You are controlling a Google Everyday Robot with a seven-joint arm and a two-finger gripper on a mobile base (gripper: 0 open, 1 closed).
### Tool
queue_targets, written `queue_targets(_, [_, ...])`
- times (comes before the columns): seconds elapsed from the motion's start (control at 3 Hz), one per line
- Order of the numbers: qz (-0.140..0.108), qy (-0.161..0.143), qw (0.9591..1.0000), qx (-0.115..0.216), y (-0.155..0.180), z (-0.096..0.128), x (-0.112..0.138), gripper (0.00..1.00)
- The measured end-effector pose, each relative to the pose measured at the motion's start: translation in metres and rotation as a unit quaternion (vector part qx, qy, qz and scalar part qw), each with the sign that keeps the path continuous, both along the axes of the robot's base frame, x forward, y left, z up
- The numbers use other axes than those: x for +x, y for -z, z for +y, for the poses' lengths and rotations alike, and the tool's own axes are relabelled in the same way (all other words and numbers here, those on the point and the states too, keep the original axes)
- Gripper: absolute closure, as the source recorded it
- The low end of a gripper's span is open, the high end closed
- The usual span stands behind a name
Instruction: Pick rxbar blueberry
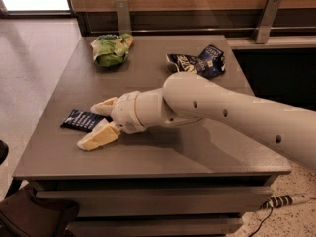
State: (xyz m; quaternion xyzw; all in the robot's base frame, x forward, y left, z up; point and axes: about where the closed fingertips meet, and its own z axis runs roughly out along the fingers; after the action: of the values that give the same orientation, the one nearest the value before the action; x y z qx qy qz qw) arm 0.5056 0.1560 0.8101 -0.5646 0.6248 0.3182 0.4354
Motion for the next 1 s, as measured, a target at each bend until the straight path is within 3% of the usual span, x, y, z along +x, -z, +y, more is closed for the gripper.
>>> queue_targets(0.33, [0.0, 0.0, 1.0, 0.0, -0.0005, 0.0, 0.0, 0.94])
queue_targets(0.67, [0.0, 0.0, 1.0, 0.0, -0.0021, 0.0001, -0.0001, 1.0])
queue_targets(1.0, [0.0, 0.0, 1.0, 0.0, -0.0021, 0.0002, -0.0001, 1.0])
